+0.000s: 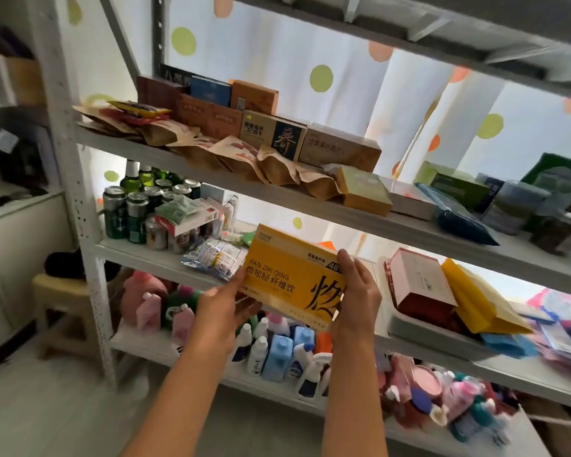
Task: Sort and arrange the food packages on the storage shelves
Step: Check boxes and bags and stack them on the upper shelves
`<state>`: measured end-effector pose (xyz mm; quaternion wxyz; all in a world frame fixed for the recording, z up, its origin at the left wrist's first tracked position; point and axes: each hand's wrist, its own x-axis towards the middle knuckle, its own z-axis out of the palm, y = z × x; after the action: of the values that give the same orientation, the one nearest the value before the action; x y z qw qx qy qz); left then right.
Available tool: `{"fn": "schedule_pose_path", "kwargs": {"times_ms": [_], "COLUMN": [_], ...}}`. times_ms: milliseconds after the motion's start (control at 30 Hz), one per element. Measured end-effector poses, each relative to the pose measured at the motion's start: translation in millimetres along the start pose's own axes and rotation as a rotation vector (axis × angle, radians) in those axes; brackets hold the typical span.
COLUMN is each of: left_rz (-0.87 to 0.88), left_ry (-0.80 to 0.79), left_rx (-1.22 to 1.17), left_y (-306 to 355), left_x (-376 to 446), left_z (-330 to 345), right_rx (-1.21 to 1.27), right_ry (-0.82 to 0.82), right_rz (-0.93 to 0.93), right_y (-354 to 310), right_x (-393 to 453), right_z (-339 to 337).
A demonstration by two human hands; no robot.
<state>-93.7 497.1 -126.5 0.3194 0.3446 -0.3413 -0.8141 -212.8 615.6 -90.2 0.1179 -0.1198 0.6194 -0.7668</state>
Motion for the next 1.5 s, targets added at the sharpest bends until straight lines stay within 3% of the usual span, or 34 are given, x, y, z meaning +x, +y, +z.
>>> {"fn": "schedule_pose_path", "kwargs": {"times_ms": [133, 400, 533, 867, 1000, 1100, 1233, 1500], "left_rz": [-0.118, -0.142, -0.137, -0.068, -0.043, -0.004, 0.078, 0.061], "left_ry": [-0.007, -0.039, -0.091, -0.127, -0.203, -0.166, -0.147, -0.174], "left_rx": [-0.156, -0.334, -0.402, -0.25, -0.238, -0.184, -0.132, -0.112], "left_y": [-7, -11, -11, -24, -28, -24, -23, -23], "left_x": [2, 3, 5, 13, 16, 17, 17, 21], "left_z": [-11, -15, -22, -10, -3, 1, 1, -8], "right_rx": [-0.001, -0.168, -0.279, -0.254, -0.235, -0.232, -0.229, -0.115], "right_ry": [-0.104, -0.264, -0.237, 0.014, 0.032, 0.037, 0.033, -0.002], "right_rz": [-0.017, -0.096, -0.086, -0.126, -0.143, -0.117, -0.027, 0.108], "right_y": [1, 6, 23, 24, 25, 29, 32, 33], "right_x": [-8, -7, -6, -7, -1, 8, 17, 25], "right_z": [0, -15, -22, -11, -9, -13, -11, -11]}}
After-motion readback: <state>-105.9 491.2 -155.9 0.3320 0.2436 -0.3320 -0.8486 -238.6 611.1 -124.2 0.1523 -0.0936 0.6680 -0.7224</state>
